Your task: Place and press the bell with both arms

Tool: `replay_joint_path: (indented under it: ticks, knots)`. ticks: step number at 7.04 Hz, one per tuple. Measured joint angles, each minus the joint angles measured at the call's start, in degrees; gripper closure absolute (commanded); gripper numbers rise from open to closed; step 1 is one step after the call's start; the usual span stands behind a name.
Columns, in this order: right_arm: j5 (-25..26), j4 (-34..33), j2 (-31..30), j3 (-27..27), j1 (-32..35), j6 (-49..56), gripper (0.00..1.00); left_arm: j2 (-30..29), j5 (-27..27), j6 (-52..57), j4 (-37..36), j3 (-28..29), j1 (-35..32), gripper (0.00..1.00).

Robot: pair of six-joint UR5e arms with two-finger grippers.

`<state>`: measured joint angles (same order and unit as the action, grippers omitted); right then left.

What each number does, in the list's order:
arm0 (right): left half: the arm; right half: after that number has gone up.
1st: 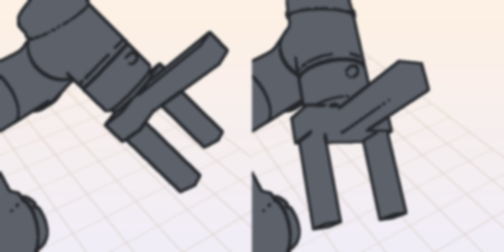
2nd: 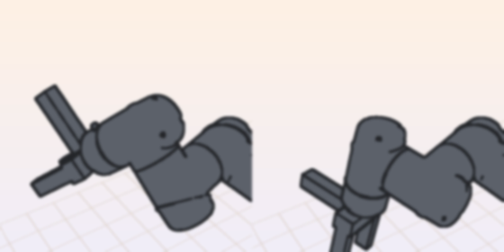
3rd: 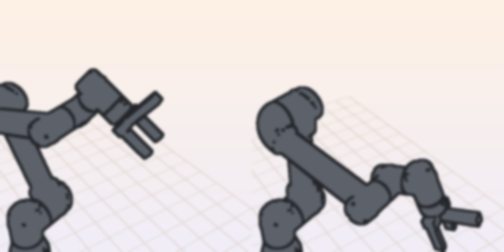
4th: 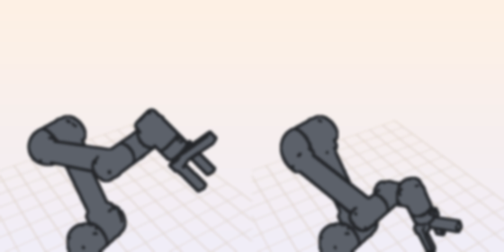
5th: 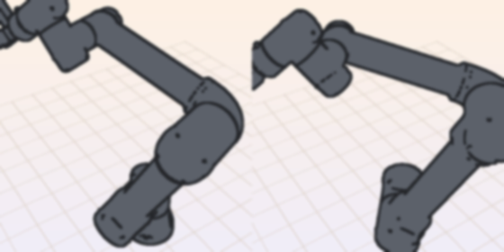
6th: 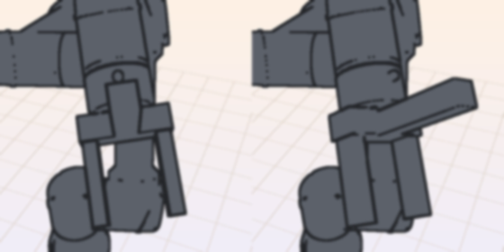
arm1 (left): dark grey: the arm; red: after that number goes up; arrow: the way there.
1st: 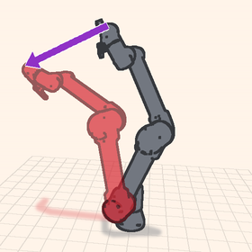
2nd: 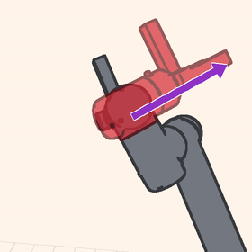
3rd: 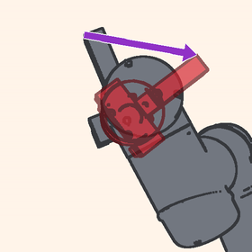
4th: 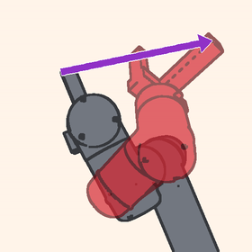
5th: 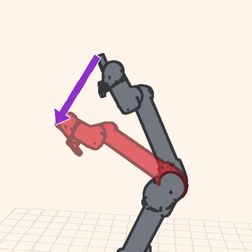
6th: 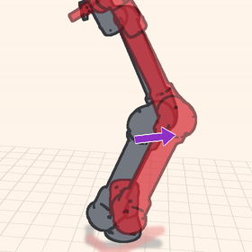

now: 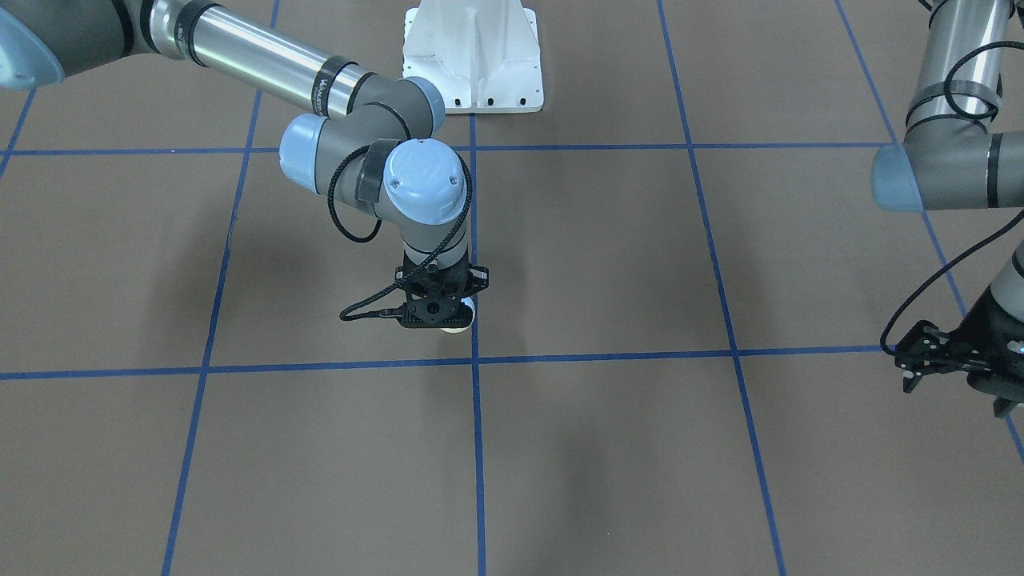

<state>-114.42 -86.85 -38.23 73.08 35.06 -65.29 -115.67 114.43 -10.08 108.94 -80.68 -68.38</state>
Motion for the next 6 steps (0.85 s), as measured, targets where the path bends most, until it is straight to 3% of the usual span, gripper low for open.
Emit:
replay_joint_path:
  ticks: [4, 6]
  knots:
    - [-0.20, 0.81, 0.08, 0.03, -0.08, -0.11, 1.00, 0.00, -0.01, -0.03, 0.05, 0.00, 0.00, 0.00]
    - [-1.61, 1.10, 0.19, 2.61, 1.70, -0.26, 0.01, 0.00, 0.00, -0.02, 0.05, 0.00, 0.00, 0.00]
